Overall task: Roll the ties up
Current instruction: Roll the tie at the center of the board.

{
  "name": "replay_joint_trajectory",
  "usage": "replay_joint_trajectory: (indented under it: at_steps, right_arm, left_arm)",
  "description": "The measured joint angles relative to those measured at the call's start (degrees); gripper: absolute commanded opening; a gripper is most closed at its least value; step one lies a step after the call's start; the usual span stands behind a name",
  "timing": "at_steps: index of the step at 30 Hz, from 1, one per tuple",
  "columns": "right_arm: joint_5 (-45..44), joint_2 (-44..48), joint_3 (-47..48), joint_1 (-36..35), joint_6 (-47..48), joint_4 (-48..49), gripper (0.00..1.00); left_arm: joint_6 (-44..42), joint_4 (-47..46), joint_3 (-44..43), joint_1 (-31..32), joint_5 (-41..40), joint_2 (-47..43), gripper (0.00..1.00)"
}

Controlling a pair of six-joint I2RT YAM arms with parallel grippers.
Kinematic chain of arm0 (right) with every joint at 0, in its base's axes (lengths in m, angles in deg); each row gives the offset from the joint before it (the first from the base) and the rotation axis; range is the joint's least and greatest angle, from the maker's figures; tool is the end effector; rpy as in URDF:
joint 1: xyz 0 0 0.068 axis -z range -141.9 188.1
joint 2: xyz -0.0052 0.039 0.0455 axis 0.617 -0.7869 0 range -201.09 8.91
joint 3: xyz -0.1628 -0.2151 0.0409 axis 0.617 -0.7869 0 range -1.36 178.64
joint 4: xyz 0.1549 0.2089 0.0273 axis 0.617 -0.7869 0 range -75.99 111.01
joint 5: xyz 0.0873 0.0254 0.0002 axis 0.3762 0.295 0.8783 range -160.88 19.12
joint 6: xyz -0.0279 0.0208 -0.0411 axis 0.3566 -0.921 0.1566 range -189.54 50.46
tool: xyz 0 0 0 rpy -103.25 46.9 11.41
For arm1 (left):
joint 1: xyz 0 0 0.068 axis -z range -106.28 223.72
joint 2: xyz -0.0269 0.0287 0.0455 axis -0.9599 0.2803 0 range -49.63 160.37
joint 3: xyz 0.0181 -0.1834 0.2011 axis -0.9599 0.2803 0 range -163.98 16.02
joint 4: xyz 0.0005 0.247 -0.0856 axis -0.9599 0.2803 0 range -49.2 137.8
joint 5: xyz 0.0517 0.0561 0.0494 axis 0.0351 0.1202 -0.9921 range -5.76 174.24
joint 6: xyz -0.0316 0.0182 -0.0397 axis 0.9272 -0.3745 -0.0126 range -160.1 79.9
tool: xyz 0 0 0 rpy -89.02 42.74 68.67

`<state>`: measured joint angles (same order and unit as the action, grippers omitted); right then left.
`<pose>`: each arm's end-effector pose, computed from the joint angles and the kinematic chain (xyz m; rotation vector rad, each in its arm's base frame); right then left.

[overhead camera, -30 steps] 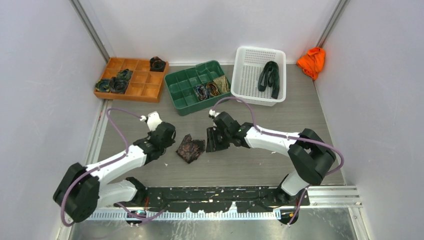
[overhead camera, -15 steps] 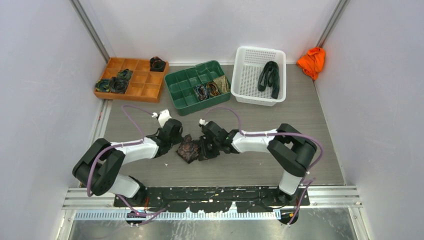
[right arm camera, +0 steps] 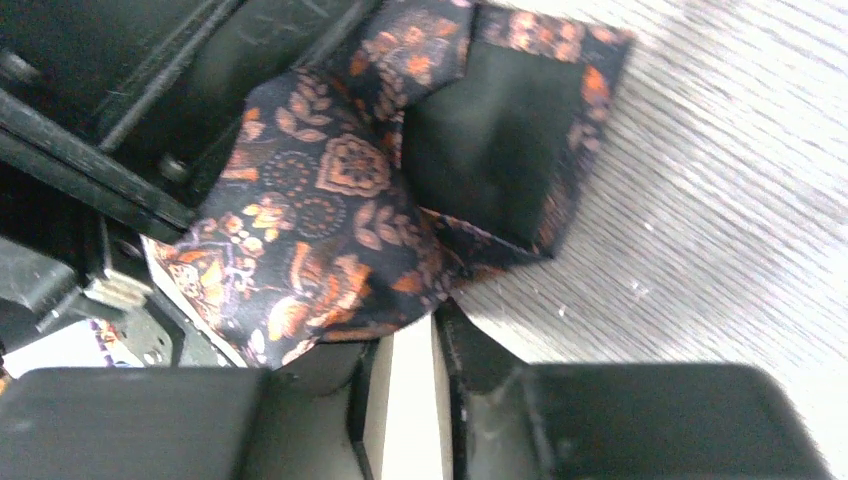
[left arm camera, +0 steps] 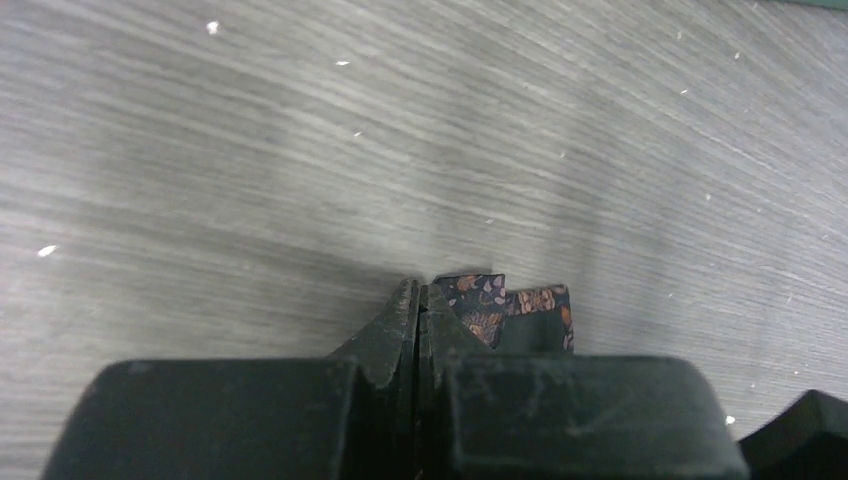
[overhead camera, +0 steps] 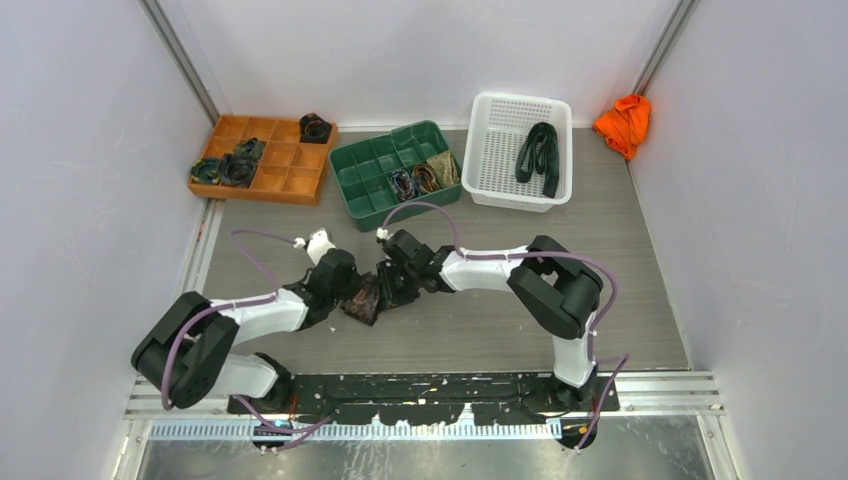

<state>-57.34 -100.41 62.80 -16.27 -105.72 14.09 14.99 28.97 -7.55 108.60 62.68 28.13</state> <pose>0.2201 0.3214 0.1456 -0.5359 2.6500 0.8850 0.2004 -0.1238 0.1357 -0.5866 2.2030 -0.4031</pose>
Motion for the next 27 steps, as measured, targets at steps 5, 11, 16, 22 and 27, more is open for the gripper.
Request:
replay_joint_trajectory:
  at_steps: [5, 11, 16, 22, 27]
  right_arm:
    - [-2.16, 5.77, -5.27, 0.22, 0.39, -0.81, 0.36]
    - [-4.35, 11.41, -12.76, 0.26, -1.33, -0.46, 0.34]
    - [-5.84, 8.48, -9.29, 0.5, -1.16, -0.87, 0.3]
    - [-5.9, 0.31, 0.76, 1.42, -0.48, -0.96, 0.27]
    - [-5.55, -2.69, 5.01, 2.95, 0.24, -1.7, 0.27]
  left_arm:
    - [0.17, 6.58, 0.63, 0.26, -2.21, -4.15, 0.0]
    - [-0.07, 12.92, 0.44, 0.31, -4.98, -6.84, 0.0]
    - [0.44, 14.36, -0.39, 0.33, -4.98, -6.36, 0.0]
    - [1.73, 13.64, -0.31, 0.26, -3.85, -6.1, 0.0]
    - [3.15, 11.63, 0.07, 0.26, -3.5, -5.4, 0.0]
